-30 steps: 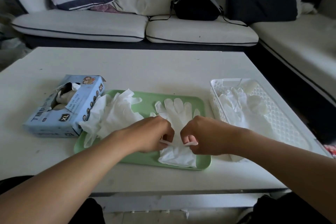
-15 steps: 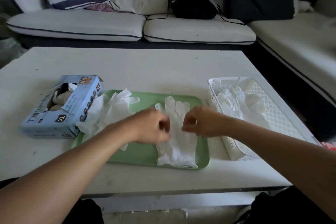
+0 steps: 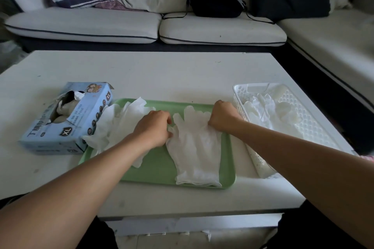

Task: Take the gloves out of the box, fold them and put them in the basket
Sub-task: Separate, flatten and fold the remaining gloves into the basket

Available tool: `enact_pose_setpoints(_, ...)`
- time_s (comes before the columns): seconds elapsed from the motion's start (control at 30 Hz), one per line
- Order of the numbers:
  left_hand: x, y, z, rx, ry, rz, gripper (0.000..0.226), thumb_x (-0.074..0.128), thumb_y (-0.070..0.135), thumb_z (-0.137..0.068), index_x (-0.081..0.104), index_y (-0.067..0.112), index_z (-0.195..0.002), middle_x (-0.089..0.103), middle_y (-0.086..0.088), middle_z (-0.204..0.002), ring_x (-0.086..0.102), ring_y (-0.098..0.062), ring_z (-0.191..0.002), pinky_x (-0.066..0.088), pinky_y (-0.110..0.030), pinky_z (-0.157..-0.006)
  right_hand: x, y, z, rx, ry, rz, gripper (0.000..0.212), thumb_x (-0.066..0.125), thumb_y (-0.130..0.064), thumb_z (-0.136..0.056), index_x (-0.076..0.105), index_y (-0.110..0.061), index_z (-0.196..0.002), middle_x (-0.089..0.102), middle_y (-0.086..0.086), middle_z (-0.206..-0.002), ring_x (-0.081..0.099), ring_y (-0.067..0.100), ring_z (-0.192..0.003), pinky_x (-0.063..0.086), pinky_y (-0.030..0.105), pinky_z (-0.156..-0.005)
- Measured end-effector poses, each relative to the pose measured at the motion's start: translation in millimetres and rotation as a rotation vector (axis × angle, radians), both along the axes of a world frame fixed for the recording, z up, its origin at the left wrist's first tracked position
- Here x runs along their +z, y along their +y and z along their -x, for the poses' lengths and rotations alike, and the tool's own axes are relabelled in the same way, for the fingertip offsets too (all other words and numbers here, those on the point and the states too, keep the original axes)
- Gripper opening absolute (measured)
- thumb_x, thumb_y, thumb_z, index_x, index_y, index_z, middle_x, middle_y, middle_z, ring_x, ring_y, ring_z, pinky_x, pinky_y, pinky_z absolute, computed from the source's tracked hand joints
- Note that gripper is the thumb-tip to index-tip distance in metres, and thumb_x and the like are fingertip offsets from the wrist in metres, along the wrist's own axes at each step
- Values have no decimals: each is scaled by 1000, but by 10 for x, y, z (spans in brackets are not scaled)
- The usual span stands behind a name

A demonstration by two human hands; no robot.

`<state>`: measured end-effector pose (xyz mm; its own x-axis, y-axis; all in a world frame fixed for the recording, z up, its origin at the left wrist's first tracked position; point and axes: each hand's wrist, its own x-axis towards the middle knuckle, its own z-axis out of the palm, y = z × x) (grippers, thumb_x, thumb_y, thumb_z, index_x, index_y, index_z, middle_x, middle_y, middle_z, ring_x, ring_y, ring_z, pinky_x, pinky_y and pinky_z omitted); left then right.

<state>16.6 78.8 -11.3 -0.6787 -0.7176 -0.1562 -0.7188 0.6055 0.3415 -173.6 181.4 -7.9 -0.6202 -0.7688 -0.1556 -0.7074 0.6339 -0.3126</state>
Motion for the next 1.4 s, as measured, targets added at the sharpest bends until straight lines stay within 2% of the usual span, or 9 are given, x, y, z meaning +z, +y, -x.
enact_pose_setpoints(0.13,26,-55,10,26,149,-53,19,78,18,-86,64,23,-98,65,7,-86,64,-20,-90,45,-29,-74,120,124,-62,84,204,-66,25,55,6,-79,38,-8,-67,42,5,-65,53,30,-69,40,27,-53)
enact_pose_setpoints(0.27,29,-2,14,-55,118,-36,28,83,29,-82,67,23,-105,66,5,-97,61,-19,-94,50,-32,-79,93,202,-97,179,323,-181,14,53,2,-85,49,-11,-81,40,2,-66,66,33,-90,44,31,-63)
enact_pose_setpoints(0.4,0,53,20,-147,17,-6,37,83,35,-81,65,24,-111,63,5,-108,60,-20,-103,52,-36,-86,94,112,-54,133,266,-43,11,58,-12,-88,49,-11,-81,49,5,-75,61,35,-83,42,32,-64)
enact_pose_setpoints(0.53,-16,96,27,-240,-64,15,50,83,34,-81,61,23,-125,59,-2,-121,53,-25,-117,47,-40,-96,37,-12,-36,59,83,7,35,67,-38,-89,47,-11,-78,52,5,-79,57,32,-77,45,33,-65)
enact_pose_setpoints(0.77,-24,84,43,-279,-135,14,63,81,32,-83,51,30,-139,46,-4,-132,39,-29,-128,41,-43,-106,-37,-118,-6,-75,-96,78,17,72,-18,-74,60,-7,-78,58,5,-73,60,25,-67,43,25,-54)
enact_pose_setpoints(0.9,-36,63,62,-300,-160,3,73,80,30,-84,44,31,-148,41,-2,-139,35,-31,-130,40,-45,-108,21,-4,15,-66,-24,69,26,65,-9,-79,40,-11,-72,47,4,-73,53,25,-66,34,24,-47)
enact_pose_setpoints(1.17,-49,76,89,-342,-128,-59,89,78,17,-86,26,22,-158,33,1,-159,27,-28,-147,33,-45,-116,-40,-32,36,-55,-24,116,46,68,-41,-91,51,-8,-117,58,10,-105,61,35,-99,51,37,-79)
enact_pose_setpoints(1.3,-63,66,92,-292,-100,-145,95,77,22,-87,18,35,-160,34,-6,-149,27,-31,-143,35,-43,-114,-53,-95,6,-16,-58,145,34,67,-45,-89,64,-14,-101,67,6,-95,65,28,-87,52,33,-73)
enact_pose_setpoints(1.4,-67,66,115,-289,-97,-167,79,73,27,-90,32,37,-156,38,-7,-142,33,-30,-139,37,-39,-111,-95,-134,-48,-6,-159,162,27,75,-42,-85,72,-15,-87,67,-1,-78,62,16,-72,42,23,-58)
